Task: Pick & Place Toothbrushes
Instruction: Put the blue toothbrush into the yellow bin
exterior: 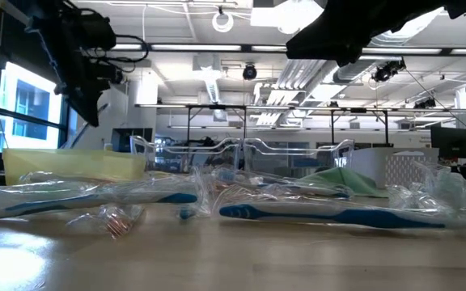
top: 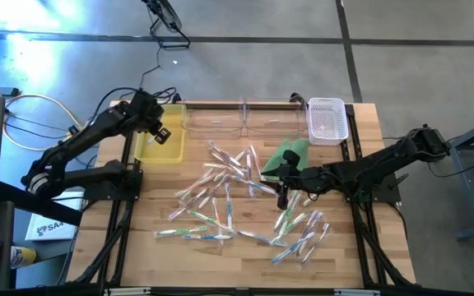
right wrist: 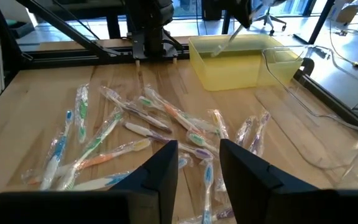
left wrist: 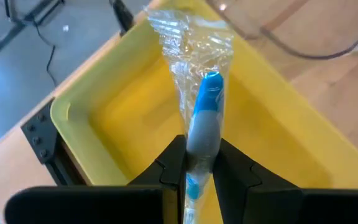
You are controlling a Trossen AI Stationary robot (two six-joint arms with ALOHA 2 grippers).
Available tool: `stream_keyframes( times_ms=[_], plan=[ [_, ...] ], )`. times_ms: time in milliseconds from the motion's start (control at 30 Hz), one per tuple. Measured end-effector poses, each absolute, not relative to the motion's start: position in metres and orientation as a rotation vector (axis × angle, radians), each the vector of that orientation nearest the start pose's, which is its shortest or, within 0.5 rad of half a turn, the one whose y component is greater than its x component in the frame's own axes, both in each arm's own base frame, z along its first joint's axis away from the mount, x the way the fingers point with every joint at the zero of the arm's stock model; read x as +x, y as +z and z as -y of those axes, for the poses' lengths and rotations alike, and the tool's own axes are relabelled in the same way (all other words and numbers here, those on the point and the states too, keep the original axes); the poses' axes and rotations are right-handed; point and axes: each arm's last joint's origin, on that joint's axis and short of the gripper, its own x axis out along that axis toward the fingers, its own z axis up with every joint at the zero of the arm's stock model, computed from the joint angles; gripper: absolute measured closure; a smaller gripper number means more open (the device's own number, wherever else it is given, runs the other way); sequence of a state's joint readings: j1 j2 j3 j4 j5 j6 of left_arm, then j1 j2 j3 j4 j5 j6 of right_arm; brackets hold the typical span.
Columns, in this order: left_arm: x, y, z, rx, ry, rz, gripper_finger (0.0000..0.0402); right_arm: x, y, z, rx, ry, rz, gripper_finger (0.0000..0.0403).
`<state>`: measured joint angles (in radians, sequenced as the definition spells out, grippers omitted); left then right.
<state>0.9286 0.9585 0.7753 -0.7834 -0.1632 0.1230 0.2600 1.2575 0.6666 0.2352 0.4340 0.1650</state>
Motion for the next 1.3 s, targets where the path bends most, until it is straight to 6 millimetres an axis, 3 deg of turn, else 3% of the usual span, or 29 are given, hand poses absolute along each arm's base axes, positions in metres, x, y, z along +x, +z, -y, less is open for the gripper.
stream_keyframes(
  times_ms=[300, 600, 733, 1133, 1300],
  plan=[
    [0.105, 0.239, -0.157, -0.325, 0.939, -1.089, 0.0346, 0.258, 0.235, -0.056, 0.042, -0.199, -0.319, 0.0291],
    [0.106, 0.237, -0.159, -0.317, 0.96, -1.107, 0.0225, 0.258, 0.235, -0.056, 0.042, -0.199, -0.319, 0.0291],
    [0.106, 0.237, -0.159, -0.318, 0.959, -1.107, 0.0194, 0.258, 0.235, -0.056, 0.042, -0.199, -0.319, 0.0291],
    [0.106, 0.239, -0.158, -0.316, 0.922, -1.121, 0.0186, 0.258, 0.235, -0.057, 0.042, -0.18, -0.322, 0.0291],
    [0.103, 0.237, -0.155, -0.278, 0.861, -1.19, 0.0207, 0.258, 0.235, -0.057, 0.036, -0.172, -0.324, 0.0291]
  ],
)
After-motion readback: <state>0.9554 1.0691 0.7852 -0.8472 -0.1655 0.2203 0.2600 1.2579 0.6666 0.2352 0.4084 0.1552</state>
